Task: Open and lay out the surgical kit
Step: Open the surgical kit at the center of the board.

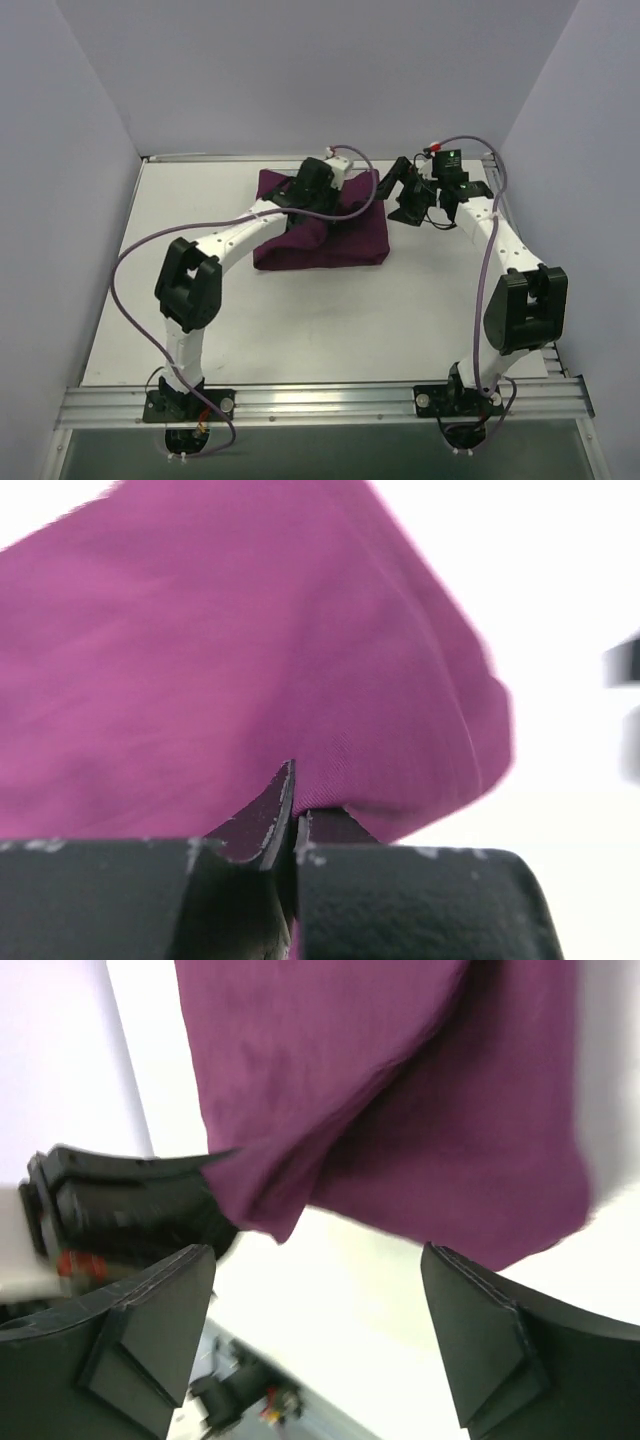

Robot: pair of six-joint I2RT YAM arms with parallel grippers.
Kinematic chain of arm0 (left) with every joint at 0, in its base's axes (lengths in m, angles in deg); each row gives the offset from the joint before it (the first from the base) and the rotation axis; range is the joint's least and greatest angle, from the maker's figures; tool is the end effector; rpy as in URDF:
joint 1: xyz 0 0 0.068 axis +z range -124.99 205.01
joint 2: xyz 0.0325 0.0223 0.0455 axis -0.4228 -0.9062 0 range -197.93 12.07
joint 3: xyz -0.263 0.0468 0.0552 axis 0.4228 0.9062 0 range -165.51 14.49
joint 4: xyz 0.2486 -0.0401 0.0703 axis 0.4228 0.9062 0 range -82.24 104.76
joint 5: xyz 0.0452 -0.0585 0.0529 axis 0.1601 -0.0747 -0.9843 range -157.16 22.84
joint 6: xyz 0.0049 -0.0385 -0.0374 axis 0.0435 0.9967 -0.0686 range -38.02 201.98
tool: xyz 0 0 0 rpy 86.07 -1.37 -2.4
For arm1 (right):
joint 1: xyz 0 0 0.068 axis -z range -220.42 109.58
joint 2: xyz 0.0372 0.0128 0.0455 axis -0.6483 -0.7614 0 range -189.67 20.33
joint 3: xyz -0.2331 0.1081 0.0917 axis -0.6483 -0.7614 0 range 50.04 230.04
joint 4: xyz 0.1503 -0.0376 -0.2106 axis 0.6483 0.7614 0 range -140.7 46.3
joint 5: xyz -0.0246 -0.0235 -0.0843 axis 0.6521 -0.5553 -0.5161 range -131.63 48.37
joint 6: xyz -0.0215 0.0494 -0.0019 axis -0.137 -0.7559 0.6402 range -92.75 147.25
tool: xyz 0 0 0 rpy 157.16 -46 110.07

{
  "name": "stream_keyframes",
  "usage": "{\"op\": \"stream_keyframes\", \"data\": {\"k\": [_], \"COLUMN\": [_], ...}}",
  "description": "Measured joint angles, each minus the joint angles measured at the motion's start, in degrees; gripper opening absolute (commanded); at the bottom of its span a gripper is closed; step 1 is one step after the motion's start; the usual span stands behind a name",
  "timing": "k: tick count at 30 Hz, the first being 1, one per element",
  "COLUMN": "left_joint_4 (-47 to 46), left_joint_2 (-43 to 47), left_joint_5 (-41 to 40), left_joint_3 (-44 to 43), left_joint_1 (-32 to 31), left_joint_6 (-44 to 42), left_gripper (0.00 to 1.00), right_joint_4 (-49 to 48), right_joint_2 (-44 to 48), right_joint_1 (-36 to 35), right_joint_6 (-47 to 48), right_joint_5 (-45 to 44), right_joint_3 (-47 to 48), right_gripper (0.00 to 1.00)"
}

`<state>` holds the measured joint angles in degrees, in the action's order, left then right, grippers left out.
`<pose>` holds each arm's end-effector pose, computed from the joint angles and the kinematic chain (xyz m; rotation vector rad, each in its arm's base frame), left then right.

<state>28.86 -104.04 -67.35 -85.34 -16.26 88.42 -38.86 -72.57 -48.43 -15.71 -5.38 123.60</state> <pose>0.3573 -0.3134 0.2729 0.6752 2.1584 -0.4489 0.3657 0.0728 0.2995 0.2723 2.2128 1.1798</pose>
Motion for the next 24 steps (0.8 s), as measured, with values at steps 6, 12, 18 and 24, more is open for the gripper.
{"op": "stream_keyframes", "data": {"k": [6, 12, 18, 24], "left_joint_4": [2.1, 5.4, 9.3, 13.1], "left_joint_2": [9.9, 24.4, 31.8, 31.7], "left_joint_5": [-0.2, -5.0, -13.5, -13.1], "left_joint_3": [8.2, 16.1, 21.3, 24.2], "left_joint_1": [16.9, 41.0, 55.8, 52.9], "left_joint_6": [4.2, 5.3, 4.6, 7.2], "left_gripper": [0.02, 0.37, 0.94, 0.94], "right_joint_4": [6.4, 10.8, 12.2, 12.7], "right_joint_2": [-0.1, -3.9, -11.4, -18.4], "right_joint_1": [1.4, -3.1, -14.6, -23.7], "right_joint_6": [7.0, 11.2, 14.4, 18.8], "right_joint_5": [-6.4, -8.8, -9.7, -13.3], "right_joint_3": [10.1, 12.3, 17.7, 26.1], "right_gripper": [0.87, 0.87, 0.87, 0.86]}}
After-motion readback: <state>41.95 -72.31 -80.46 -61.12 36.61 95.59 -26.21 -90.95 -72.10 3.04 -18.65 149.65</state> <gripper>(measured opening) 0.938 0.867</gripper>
